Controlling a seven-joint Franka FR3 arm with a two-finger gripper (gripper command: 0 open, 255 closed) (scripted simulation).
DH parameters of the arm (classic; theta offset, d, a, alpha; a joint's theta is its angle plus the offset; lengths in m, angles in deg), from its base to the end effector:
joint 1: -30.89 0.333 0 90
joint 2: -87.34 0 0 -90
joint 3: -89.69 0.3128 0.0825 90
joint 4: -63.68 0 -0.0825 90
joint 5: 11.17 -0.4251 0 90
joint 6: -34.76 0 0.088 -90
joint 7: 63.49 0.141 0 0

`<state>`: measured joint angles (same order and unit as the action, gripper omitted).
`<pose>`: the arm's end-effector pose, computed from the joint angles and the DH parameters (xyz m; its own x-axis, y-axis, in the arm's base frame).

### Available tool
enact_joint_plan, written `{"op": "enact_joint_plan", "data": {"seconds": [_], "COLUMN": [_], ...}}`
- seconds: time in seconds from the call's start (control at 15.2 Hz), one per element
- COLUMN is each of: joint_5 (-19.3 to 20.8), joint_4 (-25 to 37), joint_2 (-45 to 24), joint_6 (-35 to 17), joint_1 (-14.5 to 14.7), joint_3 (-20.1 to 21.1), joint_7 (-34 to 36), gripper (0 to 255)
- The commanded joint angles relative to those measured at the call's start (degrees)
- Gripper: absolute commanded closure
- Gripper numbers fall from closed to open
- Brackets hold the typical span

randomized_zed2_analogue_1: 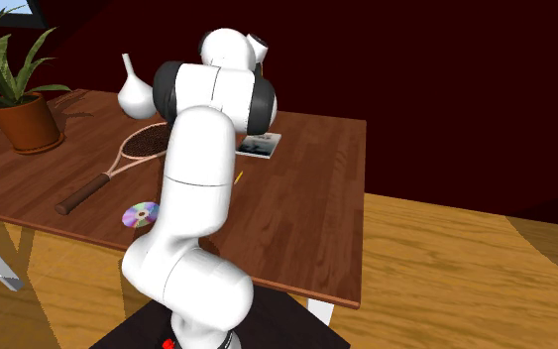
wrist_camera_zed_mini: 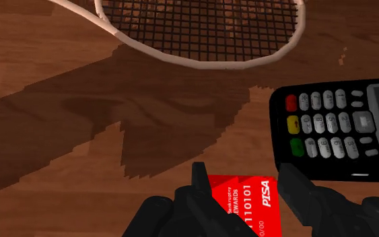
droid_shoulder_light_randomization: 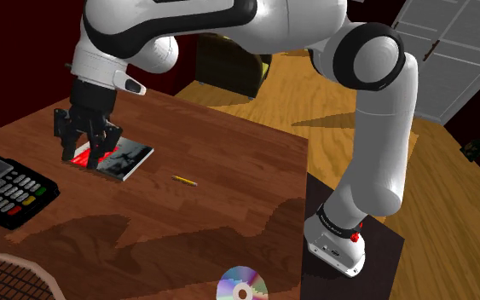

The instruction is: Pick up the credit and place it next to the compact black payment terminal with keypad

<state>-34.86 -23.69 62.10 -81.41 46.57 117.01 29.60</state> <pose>0.5385 0.4926 0.4028 0.3858 -0.7405 -0.5503 -0.8884 -0.4590 -0.0052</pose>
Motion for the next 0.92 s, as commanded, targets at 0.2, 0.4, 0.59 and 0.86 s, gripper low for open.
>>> {"op": "enact_joint_plan", "data": {"seconds": [0.2,0.4,0.59,0.86], "joint_5": [-0.06,-0.19,-0.29,-0.41], "joint_4": [-1.79,-3.02,-4.12,-5.39], "joint_2": [-1.38,-2.11,-2.93,-4.16], "joint_6": [-2.85,-4.58,-6.28,-8.49], "joint_1": [0.21,0.27,0.36,0.5], "joint_3": [-0.12,-0.17,-0.22,-0.31], "joint_7": [-1.32,-2.19,-3.05,-4.16], "gripper": [255,255,255,255]}}
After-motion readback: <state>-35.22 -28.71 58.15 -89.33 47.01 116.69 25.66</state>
